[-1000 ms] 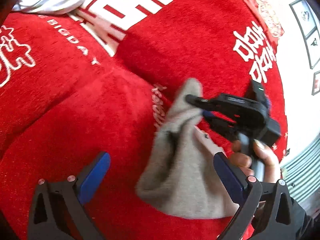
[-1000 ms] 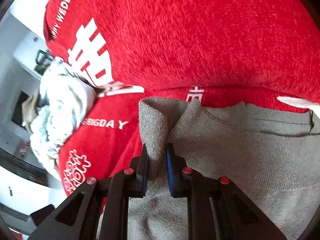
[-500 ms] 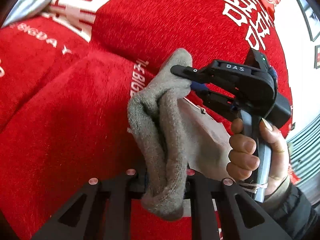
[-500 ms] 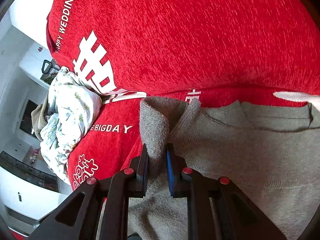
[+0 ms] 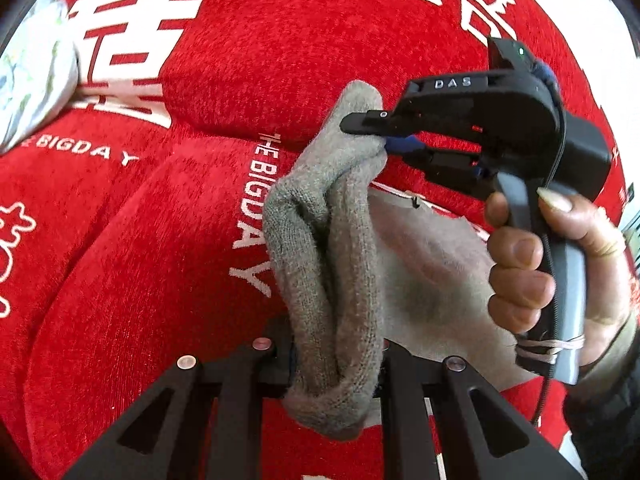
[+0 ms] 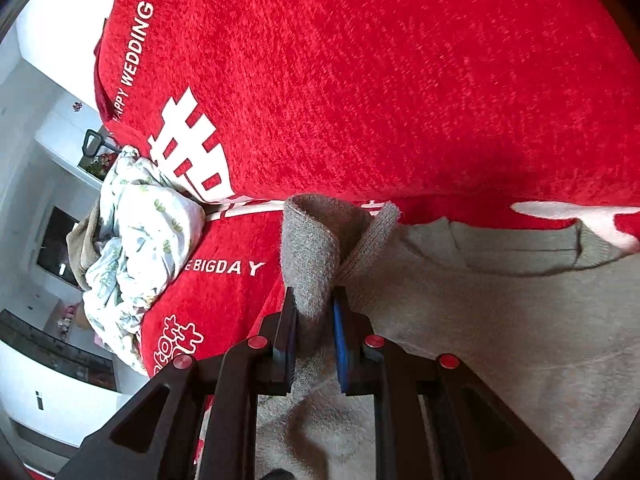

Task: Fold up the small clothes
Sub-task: 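Hold the sweater edge with both grippers and lift it, then fold the held sweater edge over the sweater body with both grippers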

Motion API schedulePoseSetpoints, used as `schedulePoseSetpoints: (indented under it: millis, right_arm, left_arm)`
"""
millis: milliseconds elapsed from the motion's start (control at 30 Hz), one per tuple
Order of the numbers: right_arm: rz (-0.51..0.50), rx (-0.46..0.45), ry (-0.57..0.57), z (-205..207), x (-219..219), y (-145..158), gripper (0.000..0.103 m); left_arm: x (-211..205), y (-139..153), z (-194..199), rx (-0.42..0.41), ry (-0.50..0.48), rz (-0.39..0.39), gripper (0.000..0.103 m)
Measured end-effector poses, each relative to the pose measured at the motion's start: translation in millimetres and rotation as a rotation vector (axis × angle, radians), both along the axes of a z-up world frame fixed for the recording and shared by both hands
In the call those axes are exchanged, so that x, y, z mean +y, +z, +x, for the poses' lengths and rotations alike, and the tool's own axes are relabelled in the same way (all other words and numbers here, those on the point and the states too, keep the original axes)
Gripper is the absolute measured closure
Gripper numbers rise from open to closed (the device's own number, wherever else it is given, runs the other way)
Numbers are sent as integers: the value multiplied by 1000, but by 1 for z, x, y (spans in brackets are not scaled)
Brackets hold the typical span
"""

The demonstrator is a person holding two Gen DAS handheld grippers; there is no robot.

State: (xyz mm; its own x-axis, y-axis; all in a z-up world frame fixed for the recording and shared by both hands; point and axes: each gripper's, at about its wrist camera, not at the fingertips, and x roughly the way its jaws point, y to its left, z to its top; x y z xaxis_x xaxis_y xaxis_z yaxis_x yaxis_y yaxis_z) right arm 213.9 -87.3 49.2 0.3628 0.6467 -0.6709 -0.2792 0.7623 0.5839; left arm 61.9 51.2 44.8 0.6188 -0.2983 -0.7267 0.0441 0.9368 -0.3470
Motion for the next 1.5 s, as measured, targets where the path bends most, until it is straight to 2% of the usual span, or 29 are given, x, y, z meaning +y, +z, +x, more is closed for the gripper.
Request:
schedulePoseSetpoints:
  millis: [500,1500]
  right_arm:
    - [-17,-22,-15,-9,-52,14,86]
    - [64,-59,-68,-24,-162,21,86]
  left_arm:
    - [-45,11,3,13,-49,114,87]
    - [-151,32,-11,-18,-186,294,87]
